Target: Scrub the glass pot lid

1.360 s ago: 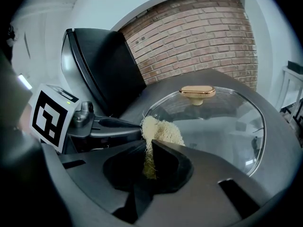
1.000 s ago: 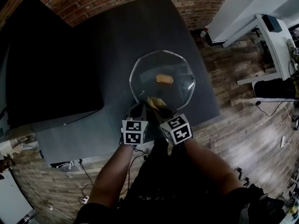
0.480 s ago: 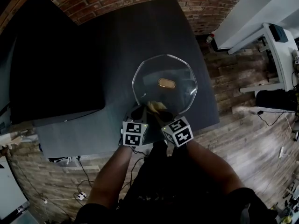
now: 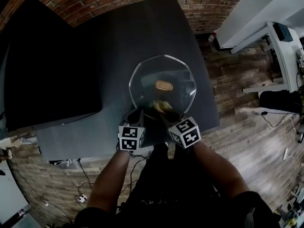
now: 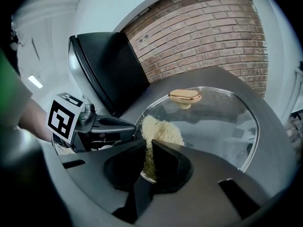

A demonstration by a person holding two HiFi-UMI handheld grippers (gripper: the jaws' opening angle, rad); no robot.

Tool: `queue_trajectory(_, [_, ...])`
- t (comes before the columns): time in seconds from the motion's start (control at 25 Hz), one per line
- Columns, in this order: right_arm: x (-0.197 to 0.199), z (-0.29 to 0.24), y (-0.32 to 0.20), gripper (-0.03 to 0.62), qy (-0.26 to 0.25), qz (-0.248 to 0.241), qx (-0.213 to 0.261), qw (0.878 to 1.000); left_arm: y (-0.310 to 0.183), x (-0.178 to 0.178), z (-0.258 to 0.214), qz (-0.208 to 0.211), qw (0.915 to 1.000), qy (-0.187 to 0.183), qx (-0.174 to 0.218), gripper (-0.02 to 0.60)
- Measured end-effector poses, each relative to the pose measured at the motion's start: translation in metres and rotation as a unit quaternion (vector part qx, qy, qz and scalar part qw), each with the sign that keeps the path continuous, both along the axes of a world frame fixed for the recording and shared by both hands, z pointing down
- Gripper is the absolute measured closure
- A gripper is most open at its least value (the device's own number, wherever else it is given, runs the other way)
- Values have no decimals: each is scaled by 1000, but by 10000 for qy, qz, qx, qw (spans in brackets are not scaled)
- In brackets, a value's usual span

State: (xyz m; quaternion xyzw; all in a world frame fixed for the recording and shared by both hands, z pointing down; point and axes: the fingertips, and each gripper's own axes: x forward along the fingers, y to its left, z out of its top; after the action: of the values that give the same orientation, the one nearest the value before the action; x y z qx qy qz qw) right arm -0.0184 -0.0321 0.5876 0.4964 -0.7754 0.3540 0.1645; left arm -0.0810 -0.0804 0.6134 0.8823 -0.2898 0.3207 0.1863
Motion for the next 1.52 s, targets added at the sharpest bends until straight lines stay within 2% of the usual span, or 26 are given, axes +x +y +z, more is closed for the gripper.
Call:
queue_trajectory(0.4, [59, -1, -3, 553, 135, 309, 56, 9994, 0, 0, 1, -87, 10000, -9, -8, 549])
queue_trajectory(0.96, [145, 7, -20, 553, 309, 1032, -58, 9942, 1, 1, 1, -144, 9999, -48, -25, 549])
queue_trajectory(1.24, [167, 11, -29, 552, 475, 1133, -161, 9923, 1, 1, 1, -183, 9998, -53, -50, 549])
queue_trajectory(1.52, [184, 14, -45, 552, 682, 1006, -334, 9920, 3, 2, 1, -271, 9996, -70, -92, 549])
